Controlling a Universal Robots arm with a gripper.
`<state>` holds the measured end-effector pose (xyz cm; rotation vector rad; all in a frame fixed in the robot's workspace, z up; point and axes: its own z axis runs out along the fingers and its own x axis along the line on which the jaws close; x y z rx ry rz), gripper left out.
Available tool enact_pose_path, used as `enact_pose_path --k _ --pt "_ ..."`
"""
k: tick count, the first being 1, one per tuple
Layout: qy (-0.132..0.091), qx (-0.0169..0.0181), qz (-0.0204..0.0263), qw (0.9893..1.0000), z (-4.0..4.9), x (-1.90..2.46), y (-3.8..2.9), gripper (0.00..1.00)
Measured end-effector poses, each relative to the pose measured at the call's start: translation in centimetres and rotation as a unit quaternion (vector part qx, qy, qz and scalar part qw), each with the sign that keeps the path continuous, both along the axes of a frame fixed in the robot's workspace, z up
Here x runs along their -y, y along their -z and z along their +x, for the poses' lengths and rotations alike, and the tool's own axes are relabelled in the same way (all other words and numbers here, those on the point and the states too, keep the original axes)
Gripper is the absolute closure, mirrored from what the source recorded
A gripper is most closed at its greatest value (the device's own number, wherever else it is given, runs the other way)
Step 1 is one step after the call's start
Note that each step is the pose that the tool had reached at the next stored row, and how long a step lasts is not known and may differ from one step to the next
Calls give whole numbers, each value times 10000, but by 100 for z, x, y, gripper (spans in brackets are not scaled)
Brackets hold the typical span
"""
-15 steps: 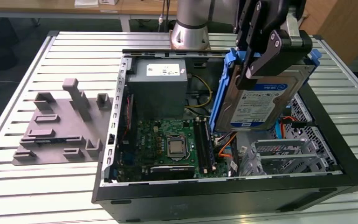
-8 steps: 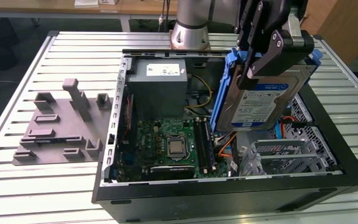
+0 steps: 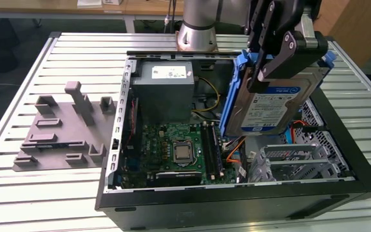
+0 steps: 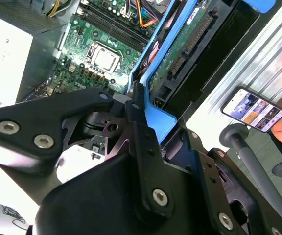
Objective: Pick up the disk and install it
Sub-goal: 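Insert the disk into the insertion slot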
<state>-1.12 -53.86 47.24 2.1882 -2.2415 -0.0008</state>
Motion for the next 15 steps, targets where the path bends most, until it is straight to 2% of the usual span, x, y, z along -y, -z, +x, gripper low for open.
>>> enact_pose_path --k 15 --pt "-1 0 -1 10000 22 20 7 64"
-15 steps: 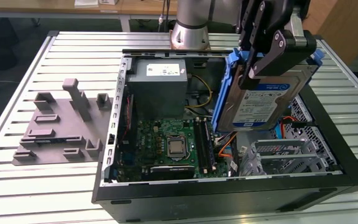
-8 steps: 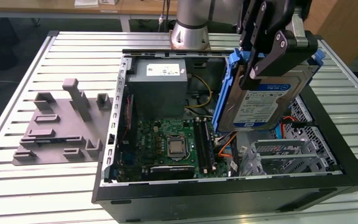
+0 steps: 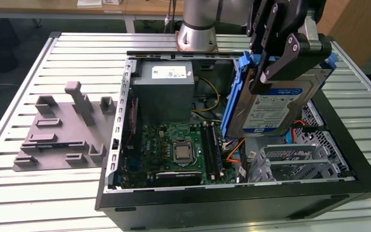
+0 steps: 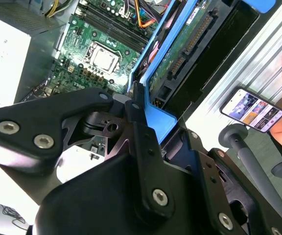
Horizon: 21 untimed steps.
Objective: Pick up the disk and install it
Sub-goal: 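Insert the disk into the insertion slot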
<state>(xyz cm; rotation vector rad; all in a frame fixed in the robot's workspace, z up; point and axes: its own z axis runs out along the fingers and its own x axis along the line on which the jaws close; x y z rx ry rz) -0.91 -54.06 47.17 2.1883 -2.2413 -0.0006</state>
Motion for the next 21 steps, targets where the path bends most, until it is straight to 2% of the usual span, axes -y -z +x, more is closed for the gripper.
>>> enact_pose_path --k 5,11,21 --pt "1 0 0 10000 44 1 7 64" --pt "1 0 1 10000 44 40 20 64" --pt "1 0 1 10000 45 49 26 64"
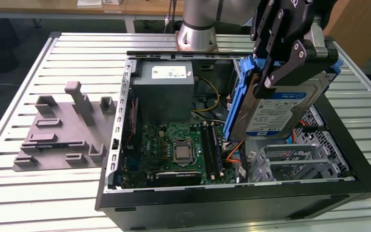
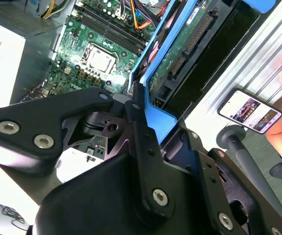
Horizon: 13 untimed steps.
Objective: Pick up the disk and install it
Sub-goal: 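Insert the disk into the insertion slot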
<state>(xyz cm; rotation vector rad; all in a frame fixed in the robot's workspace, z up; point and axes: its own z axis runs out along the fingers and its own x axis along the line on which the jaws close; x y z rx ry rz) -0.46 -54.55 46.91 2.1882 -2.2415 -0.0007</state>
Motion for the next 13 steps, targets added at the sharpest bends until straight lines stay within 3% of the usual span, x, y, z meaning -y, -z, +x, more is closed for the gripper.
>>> enact_pose_path --k 8,13 --pt "0 0 0 10000 74 1 1 64" --pt "0 0 1 10000 84 38 28 64"
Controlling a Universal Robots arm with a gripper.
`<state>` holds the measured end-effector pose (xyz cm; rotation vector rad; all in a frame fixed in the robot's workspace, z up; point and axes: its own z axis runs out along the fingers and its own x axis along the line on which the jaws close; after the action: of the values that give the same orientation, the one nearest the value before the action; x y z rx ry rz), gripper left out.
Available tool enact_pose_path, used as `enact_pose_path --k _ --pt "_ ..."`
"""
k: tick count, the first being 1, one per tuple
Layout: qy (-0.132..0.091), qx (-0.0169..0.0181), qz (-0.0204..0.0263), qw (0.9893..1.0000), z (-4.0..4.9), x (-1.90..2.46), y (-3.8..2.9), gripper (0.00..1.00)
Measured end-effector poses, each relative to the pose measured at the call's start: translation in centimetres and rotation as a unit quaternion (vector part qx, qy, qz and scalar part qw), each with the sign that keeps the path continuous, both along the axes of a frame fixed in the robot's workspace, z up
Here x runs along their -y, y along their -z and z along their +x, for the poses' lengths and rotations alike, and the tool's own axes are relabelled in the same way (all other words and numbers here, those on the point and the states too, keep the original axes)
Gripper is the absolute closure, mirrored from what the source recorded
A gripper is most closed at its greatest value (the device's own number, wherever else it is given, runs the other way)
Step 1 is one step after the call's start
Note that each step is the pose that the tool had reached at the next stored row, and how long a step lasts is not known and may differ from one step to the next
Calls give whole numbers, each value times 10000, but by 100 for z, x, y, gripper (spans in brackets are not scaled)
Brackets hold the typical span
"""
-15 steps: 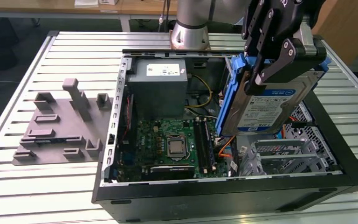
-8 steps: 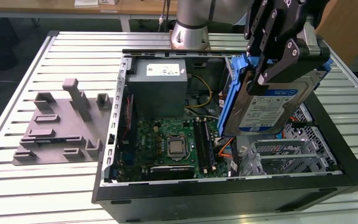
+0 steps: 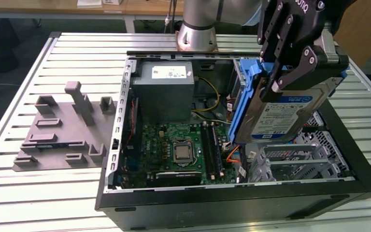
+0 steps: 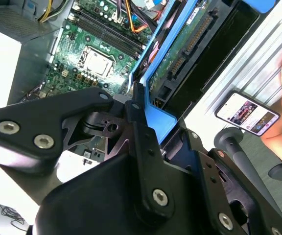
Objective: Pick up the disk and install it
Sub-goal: 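Insert the disk into the insertion slot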
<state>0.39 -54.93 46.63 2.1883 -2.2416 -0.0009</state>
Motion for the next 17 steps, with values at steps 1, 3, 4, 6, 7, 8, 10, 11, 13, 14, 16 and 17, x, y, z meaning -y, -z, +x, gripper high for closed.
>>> enact_pose_path --k 1,3,4,6,7,8,10,11,13,14,16,17 --pt "0 0 0 10000 5 5 6 64" --pt "0 0 -1 10000 23 9 18 64" --pt "0 0 -2 10000 33 10 24 64" --pt "0 0 -1 10000 69 12 34 64" --pt "0 0 -1 10000 89 13 37 64" --pt "0 0 -1 10000 109 15 41 64" --pt "0 0 -1 10000 149 16 50 64" --pt "0 0 -1 10000 164 19 55 64" --pt "1 0 -1 10000 167 29 61 64" --pt "1 0 -1 10000 168 39 64 64" --pt "0 0 -1 10000 168 66 67 64" --pt "0 0 -1 10000 169 78 68 64"
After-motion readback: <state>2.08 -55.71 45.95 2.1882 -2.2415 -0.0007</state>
